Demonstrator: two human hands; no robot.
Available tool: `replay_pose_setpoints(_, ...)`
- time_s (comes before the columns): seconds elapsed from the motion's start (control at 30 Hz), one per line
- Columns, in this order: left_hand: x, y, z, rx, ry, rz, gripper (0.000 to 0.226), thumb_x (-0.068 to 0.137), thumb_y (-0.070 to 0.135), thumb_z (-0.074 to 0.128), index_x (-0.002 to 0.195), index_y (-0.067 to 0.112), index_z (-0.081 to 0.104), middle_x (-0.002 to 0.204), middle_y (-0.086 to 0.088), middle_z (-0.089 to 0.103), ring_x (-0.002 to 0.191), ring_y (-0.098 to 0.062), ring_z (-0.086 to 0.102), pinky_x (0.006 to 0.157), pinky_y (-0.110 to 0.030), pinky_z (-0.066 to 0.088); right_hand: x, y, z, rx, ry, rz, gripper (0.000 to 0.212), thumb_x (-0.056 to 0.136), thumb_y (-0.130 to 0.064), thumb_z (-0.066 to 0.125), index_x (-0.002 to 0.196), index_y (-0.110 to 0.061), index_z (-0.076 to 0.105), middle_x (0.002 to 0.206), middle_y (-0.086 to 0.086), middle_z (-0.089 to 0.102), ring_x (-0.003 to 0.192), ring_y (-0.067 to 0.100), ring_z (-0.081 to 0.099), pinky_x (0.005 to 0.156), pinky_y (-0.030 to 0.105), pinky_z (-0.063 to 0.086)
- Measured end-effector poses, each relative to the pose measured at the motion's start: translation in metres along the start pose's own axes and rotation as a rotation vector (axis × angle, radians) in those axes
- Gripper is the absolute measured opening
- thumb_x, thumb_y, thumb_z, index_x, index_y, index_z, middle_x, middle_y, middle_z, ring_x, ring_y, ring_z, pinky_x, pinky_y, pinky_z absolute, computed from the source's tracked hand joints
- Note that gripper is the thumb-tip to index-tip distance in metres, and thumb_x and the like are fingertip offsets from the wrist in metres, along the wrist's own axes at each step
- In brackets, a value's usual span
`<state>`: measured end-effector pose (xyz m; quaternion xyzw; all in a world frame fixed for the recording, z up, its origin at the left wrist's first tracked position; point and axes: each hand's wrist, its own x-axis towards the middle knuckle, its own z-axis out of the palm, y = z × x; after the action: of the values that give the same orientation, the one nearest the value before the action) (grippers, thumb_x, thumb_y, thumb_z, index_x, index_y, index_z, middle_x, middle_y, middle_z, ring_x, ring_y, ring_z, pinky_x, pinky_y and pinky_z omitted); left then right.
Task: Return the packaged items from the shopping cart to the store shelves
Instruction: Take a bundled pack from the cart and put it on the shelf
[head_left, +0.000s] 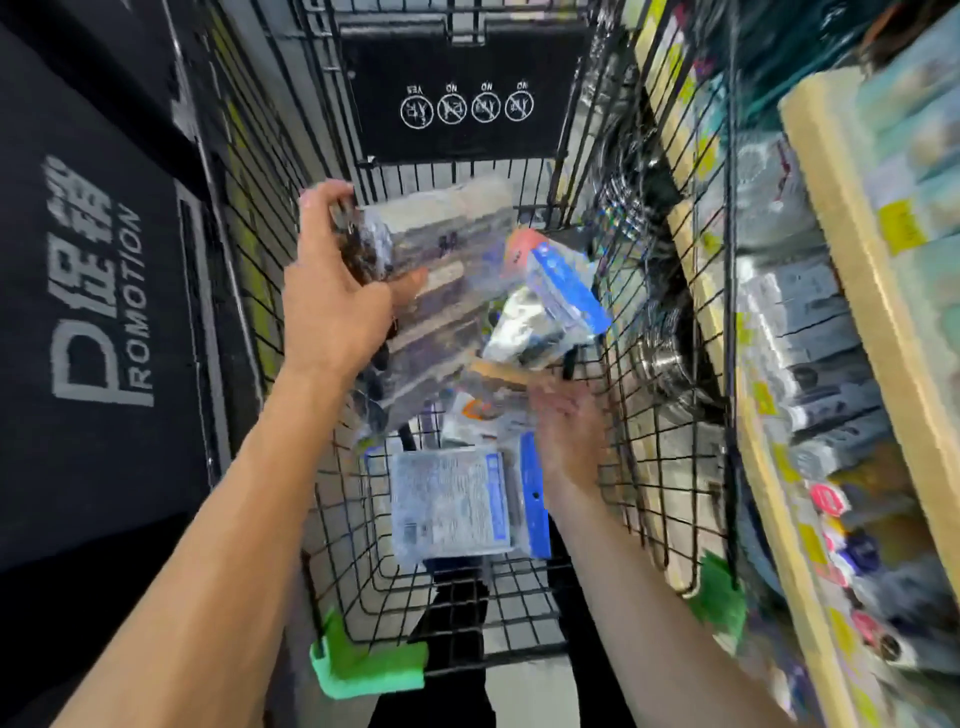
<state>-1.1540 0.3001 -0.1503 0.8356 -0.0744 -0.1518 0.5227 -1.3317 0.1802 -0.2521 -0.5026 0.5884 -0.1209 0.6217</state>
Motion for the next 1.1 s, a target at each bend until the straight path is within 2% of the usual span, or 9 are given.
replay_pose_setpoints(0.13, -0.007, 0.053, -0.030, -0.194, 0.099, 0.173, 0.065, 0.070, 0.009, 0.078, 0.125, 0.021, 0.046, 0.116, -0.005, 0.063, 0.097, -0.014, 0.062, 0.094, -0.044, 0.052, -0.053, -0.019, 0.008, 0.076, -0.075, 0.043, 0.046, 0.084, -0.019, 0.077, 0.121, -0.007, 0.053, 0.112, 0.012, 0.066, 0.102, 0.019, 0.066, 0.090, 0.033, 0.052)
replay_pose_setpoints(0.3, -0.026, 0.101, -0.053, -0.470, 0.038, 0.055, 0.049, 0.075, 0.019, 0.078, 0.114, 0.028, 0.050, 0.100, 0.007, 0.063, 0.083, -0.013, 0.060, 0.063, -0.030, 0.047, -0.107, -0.078, -0.021, 0.342, -0.164, 0.210, 0.025, 0.097, -0.036, 0.059, 0.110, -0.017, 0.066, 0.083, -0.008, 0.064, 0.064, 0.002, 0.058, 0.064, 0.026, 0.051)
replay_pose_setpoints(0.43, -0.041, 0.136, -0.042, -0.534, -0.135, -0.032, 0.095, 0.047, 0.057, 0.090, 0.124, 0.019, 0.050, 0.092, 0.016, 0.063, 0.075, 0.002, 0.063, 0.063, -0.017, 0.053, -0.141, -0.112, -0.079, 0.339, -0.074, -0.043, 0.006, 0.091, -0.011, 0.069, 0.087, -0.016, 0.069, 0.075, -0.014, 0.072, 0.068, -0.003, 0.061, 0.076, 0.028, 0.050)
replay_pose_setpoints(0.53, -0.059, 0.175, -0.012, -0.564, -0.330, 0.047, 0.064, 0.068, 0.036, 0.085, 0.118, 0.020, 0.047, 0.083, 0.008, 0.057, 0.059, 0.001, 0.056, 0.055, -0.019, 0.049, -0.162, -0.127, -0.135, 0.335, 0.017, -0.178, 0.042, 0.070, -0.029, 0.084, 0.105, -0.010, 0.072, 0.096, -0.006, 0.076, 0.085, 0.008, 0.069, 0.077, 0.027, 0.053)
replay_pose_setpoints(0.6, -0.073, 0.193, 0.013, -0.524, -0.438, 0.111, 0.040, 0.080, 0.008, 0.074, 0.109, 0.023, 0.050, 0.076, 0.005, 0.057, 0.050, 0.002, 0.051, 0.046, -0.014, 0.042, -0.178, -0.142, -0.169, 0.324, 0.121, -0.218, 0.062, 0.058, -0.042, 0.087, 0.106, -0.006, 0.071, 0.093, -0.003, 0.073, 0.079, 0.010, 0.063, 0.069, 0.026, 0.051)
replay_pose_setpoints(0.7, -0.095, 0.222, 0.041, -0.400, -0.488, 0.088, 0.040, 0.073, 0.006, 0.080, 0.095, 0.030, 0.057, 0.078, 0.007, 0.069, 0.053, -0.001, 0.063, 0.052, -0.019, 0.056, -0.196, -0.158, -0.219, 0.288, 0.214, -0.296, 0.018, 0.077, -0.013, 0.082, 0.089, -0.008, 0.069, 0.069, -0.012, 0.066, 0.059, 0.000, 0.055, 0.054, 0.015, 0.046)
replay_pose_setpoints(0.8, -0.114, 0.253, 0.070, -0.156, -0.589, 0.150, 0.057, 0.062, 0.013, 0.089, 0.109, 0.023, 0.059, 0.110, -0.008, 0.067, 0.074, -0.013, 0.069, 0.073, -0.031, 0.058, -0.202, -0.168, -0.273, 0.252, 0.303, -0.356, 0.010, 0.082, -0.006, 0.077, 0.088, -0.010, 0.069, 0.067, -0.012, 0.070, 0.057, 0.000, 0.060, 0.059, 0.013, 0.048)
replay_pose_setpoints(0.93, -0.132, 0.302, 0.114, 0.110, -0.696, 0.381, 0.067, 0.068, 0.017, 0.088, 0.125, 0.018, 0.051, 0.119, -0.003, 0.061, 0.107, -0.022, 0.059, 0.088, -0.032, 0.049, -0.195, -0.182, -0.319, 0.117, 0.533, -0.390, 0.039, 0.071, -0.035, 0.084, 0.088, -0.006, 0.064, 0.081, 0.011, 0.072, 0.070, 0.027, 0.068, 0.065, 0.039, 0.058)
replay_pose_setpoints(1.1, -0.122, 0.353, 0.173, 0.216, -0.802, 0.546, 0.070, 0.075, 0.009, 0.083, 0.131, 0.020, 0.043, 0.096, 0.011, 0.056, 0.090, -0.012, 0.059, 0.080, -0.029, 0.048, -0.180, -0.223, -0.355, 0.009, 0.682, -0.434, 0.039, 0.080, -0.030, 0.081, 0.100, -0.002, 0.063, 0.094, 0.018, 0.071, 0.083, 0.038, 0.066, 0.076, 0.047, 0.056)
